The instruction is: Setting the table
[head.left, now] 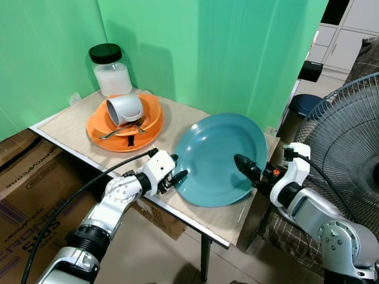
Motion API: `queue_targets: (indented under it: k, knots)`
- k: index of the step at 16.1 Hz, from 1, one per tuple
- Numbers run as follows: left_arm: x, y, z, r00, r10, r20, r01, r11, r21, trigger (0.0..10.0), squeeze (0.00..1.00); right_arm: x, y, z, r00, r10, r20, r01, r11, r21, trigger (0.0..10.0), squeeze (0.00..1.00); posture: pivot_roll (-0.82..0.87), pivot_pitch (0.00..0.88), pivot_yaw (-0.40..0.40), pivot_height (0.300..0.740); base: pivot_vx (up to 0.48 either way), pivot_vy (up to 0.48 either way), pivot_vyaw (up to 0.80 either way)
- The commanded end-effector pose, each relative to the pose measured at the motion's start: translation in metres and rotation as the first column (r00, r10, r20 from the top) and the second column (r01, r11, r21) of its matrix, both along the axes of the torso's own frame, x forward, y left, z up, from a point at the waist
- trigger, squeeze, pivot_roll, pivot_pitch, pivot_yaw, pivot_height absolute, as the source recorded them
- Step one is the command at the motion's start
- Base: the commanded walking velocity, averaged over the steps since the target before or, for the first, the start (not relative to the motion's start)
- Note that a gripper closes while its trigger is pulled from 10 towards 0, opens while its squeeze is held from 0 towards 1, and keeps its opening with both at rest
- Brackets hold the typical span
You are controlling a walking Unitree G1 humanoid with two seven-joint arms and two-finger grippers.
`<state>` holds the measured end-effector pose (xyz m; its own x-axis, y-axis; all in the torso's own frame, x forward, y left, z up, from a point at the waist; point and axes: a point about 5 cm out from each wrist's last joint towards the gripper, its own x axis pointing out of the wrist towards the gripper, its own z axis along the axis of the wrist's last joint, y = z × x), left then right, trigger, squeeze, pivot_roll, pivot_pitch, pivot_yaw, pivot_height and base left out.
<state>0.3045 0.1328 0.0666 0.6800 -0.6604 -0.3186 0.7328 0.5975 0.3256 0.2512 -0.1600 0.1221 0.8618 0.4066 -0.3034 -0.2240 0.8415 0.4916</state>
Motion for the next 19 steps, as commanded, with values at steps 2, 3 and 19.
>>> queue_targets:
  k: [2, 3, 19]
  knots:
    - [-0.004, 0.006, -0.013, 0.999, 0.006, -0.046, -0.003, 0.997, 0.073, 10.0, 0.00, -0.001, -0.001, 0.001, 1.000, 0.000, -0.011, 0.000, 1.000, -0.009, 0.0, 0.00, -0.02, 0.000, 0.031, 0.740, 0.000, 0.000, 0.00]
    - [-0.004, 0.005, -0.013, 0.999, 0.003, -0.040, 0.000, 0.997, 0.078, 10.0, 0.00, -0.001, -0.001, 0.001, 1.000, -0.004, -0.015, 0.004, 1.000, -0.007, 0.0, 0.00, -0.02, 0.000, 0.032, 0.740, 0.000, 0.000, 0.00]
    - [0.004, 0.010, 0.000, 0.995, 0.066, 0.072, -0.069, 0.997, 0.043, 10.0, 1.00, 0.002, -0.008, 0.002, 0.998, -0.060, -0.003, 0.059, 0.998, -0.022, 0.0, 0.00, -0.02, 0.000, 0.040, 0.740, 0.000, 0.000, 0.00]
